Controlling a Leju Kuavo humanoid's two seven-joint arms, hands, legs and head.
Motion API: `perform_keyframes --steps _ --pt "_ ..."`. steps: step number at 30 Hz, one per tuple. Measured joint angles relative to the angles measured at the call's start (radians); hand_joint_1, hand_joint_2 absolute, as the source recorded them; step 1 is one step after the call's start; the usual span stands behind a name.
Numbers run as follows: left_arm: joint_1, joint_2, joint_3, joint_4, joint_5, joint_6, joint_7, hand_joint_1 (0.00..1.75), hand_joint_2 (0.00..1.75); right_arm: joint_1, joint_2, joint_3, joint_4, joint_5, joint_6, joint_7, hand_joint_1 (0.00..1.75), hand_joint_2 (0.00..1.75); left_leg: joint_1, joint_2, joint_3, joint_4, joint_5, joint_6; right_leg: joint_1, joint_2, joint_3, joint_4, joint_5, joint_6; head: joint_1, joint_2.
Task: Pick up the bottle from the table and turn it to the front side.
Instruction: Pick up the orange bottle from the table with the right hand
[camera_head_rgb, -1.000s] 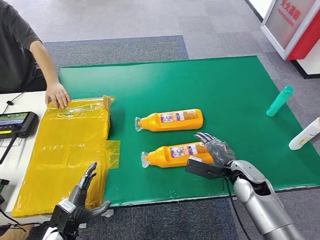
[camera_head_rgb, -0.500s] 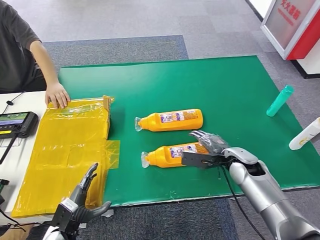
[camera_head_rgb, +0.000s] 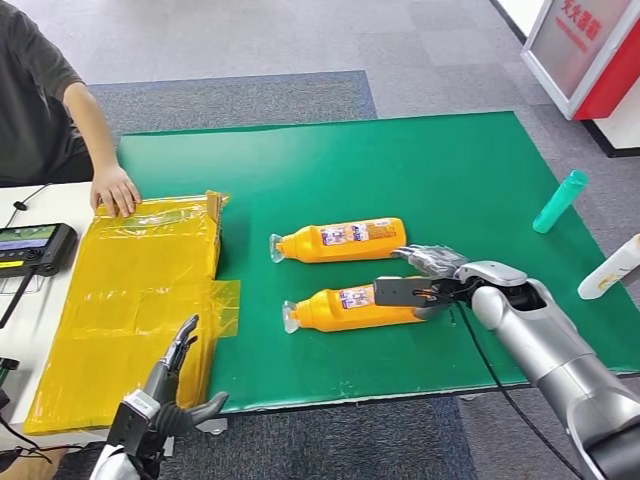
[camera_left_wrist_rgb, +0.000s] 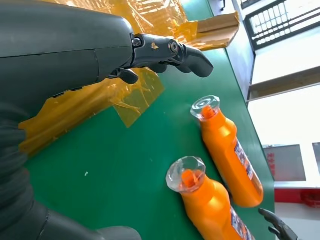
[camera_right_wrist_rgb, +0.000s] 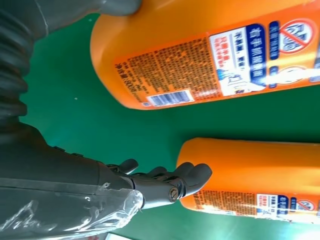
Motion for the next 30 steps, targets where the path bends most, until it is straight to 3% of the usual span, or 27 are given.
perform_keyframes --steps 22,24,27,28,30 --pt "-0.003 0.033 -0.048 -0.001 0.014 0.018 0.000 0.00 1.75 -0.031 -0.022 0.096 0.055 -0.032 0.010 -0.006 0.02 1.75 0.000 0.000 0.000 0.000 0.000 0.000 0.000 0.000 0.000 0.000 0.000 0.000 0.000 0.000" --pt "-0.004 0.034 -0.049 -0.001 0.015 0.018 0.000 0.00 1.75 -0.028 -0.022 0.103 0.059 -0.033 0.005 -0.007 0.37 1.75 0.000 0.000 0.000 0.000 0.000 0.000 0.000 0.000 0.000 0.000 0.000 0.000 0.000 0.000" --pt "-0.006 0.035 -0.050 -0.001 0.015 0.018 0.000 0.00 1.75 -0.025 -0.022 0.112 0.066 -0.035 0.002 -0.008 1.44 1.75 0.000 0.000 0.000 0.000 0.000 0.000 0.000 0.000 0.000 0.000 0.000 0.000 0.000 0.000" --pt "-0.007 0.036 -0.051 -0.001 0.015 0.018 0.000 0.00 1.75 -0.024 -0.022 0.114 0.068 -0.036 0.000 -0.009 1.65 1.75 0.000 0.000 0.000 0.000 0.000 0.000 0.000 0.000 0.000 0.000 0.000 0.000 0.000 0.000" --pt "-0.008 0.037 -0.052 -0.001 0.015 0.018 0.000 0.00 1.75 -0.022 -0.022 0.117 0.072 -0.040 -0.006 -0.011 1.75 1.75 0.000 0.000 0.000 0.000 0.000 0.000 0.000 0.000 0.000 0.000 0.000 0.000 0.000 0.000"
